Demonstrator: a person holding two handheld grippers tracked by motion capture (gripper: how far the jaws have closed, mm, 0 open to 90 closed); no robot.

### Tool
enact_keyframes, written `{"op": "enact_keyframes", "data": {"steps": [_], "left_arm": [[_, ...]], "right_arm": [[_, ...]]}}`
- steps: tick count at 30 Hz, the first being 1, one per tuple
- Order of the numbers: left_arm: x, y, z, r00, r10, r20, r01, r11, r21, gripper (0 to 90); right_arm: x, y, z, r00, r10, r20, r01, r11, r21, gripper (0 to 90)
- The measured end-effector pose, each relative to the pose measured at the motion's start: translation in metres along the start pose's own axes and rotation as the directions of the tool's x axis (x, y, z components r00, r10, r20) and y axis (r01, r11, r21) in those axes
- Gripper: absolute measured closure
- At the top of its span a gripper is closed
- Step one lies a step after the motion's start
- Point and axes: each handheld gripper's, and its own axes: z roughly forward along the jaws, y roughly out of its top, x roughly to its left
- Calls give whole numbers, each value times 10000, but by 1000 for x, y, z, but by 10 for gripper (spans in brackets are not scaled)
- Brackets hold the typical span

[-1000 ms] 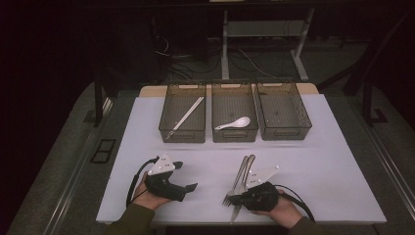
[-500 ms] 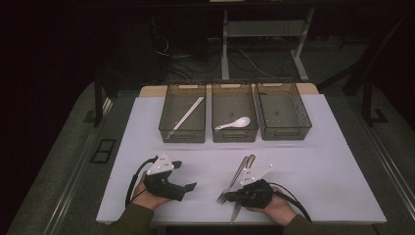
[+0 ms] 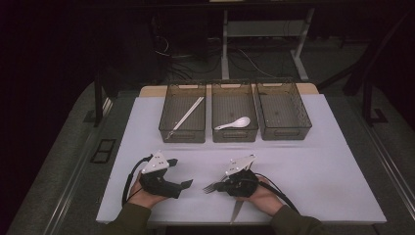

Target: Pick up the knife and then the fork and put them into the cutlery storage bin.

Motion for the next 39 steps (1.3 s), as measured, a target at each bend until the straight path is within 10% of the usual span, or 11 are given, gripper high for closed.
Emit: {"op": "enact_keyframes", "data": {"steps": [22,39], "left_arm": [[2,0,-3,9998,-133,-129,130,9998,-171,97],[-1,0,0,10000,-35,-80,35,10000,-27,96]], "right_arm": [[-20,40,28,9975,27,713,-58,9991,425,896],[-10,-16,-65,9963,-49,858,18,9994,360,896]]}}
